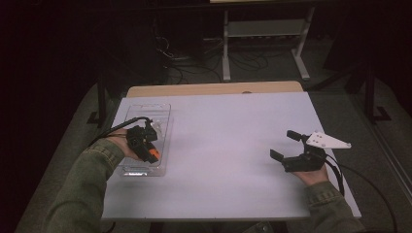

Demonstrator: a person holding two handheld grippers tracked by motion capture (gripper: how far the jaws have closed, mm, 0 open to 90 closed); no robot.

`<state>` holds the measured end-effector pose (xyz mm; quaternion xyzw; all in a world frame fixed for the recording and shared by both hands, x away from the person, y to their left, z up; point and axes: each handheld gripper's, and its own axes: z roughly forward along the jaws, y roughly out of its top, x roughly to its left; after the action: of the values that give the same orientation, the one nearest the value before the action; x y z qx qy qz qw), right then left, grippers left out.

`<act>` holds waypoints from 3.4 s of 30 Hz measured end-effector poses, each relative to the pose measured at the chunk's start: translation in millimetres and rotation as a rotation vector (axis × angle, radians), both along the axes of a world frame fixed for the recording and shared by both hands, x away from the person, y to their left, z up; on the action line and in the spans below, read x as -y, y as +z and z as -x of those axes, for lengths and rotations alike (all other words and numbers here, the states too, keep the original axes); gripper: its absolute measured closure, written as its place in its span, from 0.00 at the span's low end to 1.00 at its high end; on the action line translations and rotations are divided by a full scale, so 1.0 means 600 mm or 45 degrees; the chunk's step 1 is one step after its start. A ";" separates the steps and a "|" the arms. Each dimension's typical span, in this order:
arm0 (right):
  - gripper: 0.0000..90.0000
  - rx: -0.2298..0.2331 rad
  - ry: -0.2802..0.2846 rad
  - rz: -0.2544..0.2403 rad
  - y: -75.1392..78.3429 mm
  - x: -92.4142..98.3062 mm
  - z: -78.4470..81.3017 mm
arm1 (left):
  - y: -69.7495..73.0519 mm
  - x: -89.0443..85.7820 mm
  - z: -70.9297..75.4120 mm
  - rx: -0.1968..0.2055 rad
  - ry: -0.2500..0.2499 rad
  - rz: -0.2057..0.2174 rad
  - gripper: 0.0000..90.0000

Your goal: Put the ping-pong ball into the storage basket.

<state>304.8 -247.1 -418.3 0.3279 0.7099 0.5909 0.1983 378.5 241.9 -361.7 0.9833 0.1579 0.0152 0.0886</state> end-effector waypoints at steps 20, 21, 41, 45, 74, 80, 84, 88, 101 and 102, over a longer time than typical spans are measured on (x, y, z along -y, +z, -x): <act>0.00 -0.001 -0.001 0.003 0.000 0.001 0.000 | -0.024 0.011 -0.008 -0.015 -0.002 -0.018 0.56; 0.00 0.001 -0.001 0.003 0.000 0.001 0.000 | -0.026 0.012 -0.009 -0.017 0.000 -0.024 0.56; 0.00 0.001 0.001 0.004 0.000 0.001 0.001 | -0.027 0.009 -0.014 -0.009 0.037 -0.032 0.49; 0.00 0.003 -0.002 0.004 0.000 0.001 0.001 | -0.021 0.005 -0.013 0.015 0.058 -0.023 0.43; 0.00 -0.005 0.006 0.014 0.000 -0.001 0.002 | 0.028 -0.021 0.004 0.136 0.140 0.130 0.00; 0.00 -0.005 0.000 0.013 0.000 0.000 0.003 | 0.042 -0.027 0.010 0.153 0.139 0.205 0.00; 0.00 -0.005 0.001 0.016 0.000 0.000 0.003 | 0.050 -0.029 0.018 0.172 0.129 0.228 0.00; 0.00 -0.007 0.000 0.014 0.001 0.000 0.004 | 0.061 -0.037 0.023 0.203 0.139 0.281 0.00; 0.00 -0.005 0.004 0.015 0.001 -0.001 0.005 | 0.073 -0.052 0.042 0.260 0.154 0.398 0.00; 0.00 -0.006 0.003 0.015 0.001 -0.001 0.005 | 0.072 -0.055 0.044 0.259 0.163 0.411 0.00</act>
<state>301.9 -246.7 -417.9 0.3273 0.7143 0.5861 0.1978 352.3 274.9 -318.3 0.9377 0.2108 0.0945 0.2594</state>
